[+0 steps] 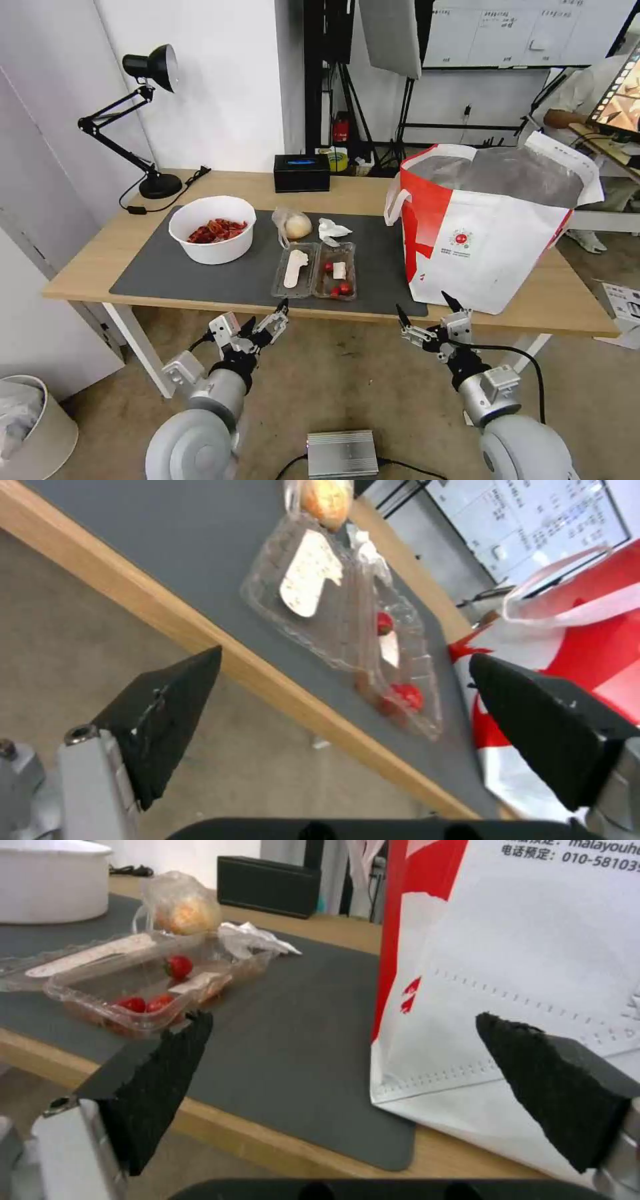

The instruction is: Pick up the trash from the table and place it into the takeout bag.

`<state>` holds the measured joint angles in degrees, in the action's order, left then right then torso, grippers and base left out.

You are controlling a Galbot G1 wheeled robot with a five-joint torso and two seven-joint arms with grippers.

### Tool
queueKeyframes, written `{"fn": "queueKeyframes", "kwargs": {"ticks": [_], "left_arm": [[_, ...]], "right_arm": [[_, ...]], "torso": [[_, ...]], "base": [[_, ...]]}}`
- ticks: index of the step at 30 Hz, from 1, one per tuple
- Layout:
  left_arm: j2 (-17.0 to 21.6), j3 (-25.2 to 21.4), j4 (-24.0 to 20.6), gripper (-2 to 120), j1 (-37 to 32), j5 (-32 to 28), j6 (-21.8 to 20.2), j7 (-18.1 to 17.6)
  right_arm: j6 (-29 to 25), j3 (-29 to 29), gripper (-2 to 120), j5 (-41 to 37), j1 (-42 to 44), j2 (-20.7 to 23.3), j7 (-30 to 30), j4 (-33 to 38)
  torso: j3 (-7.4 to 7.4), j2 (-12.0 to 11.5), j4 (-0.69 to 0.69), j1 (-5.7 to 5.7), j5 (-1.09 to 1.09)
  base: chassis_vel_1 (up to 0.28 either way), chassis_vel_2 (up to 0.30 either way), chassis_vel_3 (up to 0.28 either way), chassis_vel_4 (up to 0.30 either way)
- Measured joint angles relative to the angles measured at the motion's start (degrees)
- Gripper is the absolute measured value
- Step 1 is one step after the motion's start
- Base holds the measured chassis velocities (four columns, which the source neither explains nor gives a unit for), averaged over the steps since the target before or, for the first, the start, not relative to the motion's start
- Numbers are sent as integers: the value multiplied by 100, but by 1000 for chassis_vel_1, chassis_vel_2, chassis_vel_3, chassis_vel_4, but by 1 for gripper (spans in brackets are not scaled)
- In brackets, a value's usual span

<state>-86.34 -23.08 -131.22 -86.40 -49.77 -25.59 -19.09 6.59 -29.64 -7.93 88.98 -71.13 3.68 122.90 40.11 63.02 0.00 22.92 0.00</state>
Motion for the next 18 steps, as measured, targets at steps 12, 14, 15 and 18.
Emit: {"fn": "queueKeyframes", "kwargs": {"ticks": [12, 14, 15, 18], "left_arm": [[-127, 44, 75, 100, 386, -1986, -112, -676], [-127, 44, 75, 100, 386, -1986, -112, -676], [-127, 44, 75, 100, 386, -1986, -112, -676], [-166, 52, 215, 100, 609, -2307, -125, -966]], "right_arm": [[0, 148, 100, 9, -107, 3, 20, -34], [0, 148, 100, 9, -107, 3, 20, -34], [0, 148, 100, 9, -107, 3, 20, -34], [1, 260, 100, 44, -172, 1, 32, -76]], "torso": [[0, 0, 0, 0, 0], [0, 0, 0, 0, 0], [0, 0, 0, 0, 0], [0, 0, 0, 0, 0]], "base": [[0, 0, 0, 0], [0, 0, 0, 0], [0, 0, 0, 0], [0, 0, 0, 0]]}}
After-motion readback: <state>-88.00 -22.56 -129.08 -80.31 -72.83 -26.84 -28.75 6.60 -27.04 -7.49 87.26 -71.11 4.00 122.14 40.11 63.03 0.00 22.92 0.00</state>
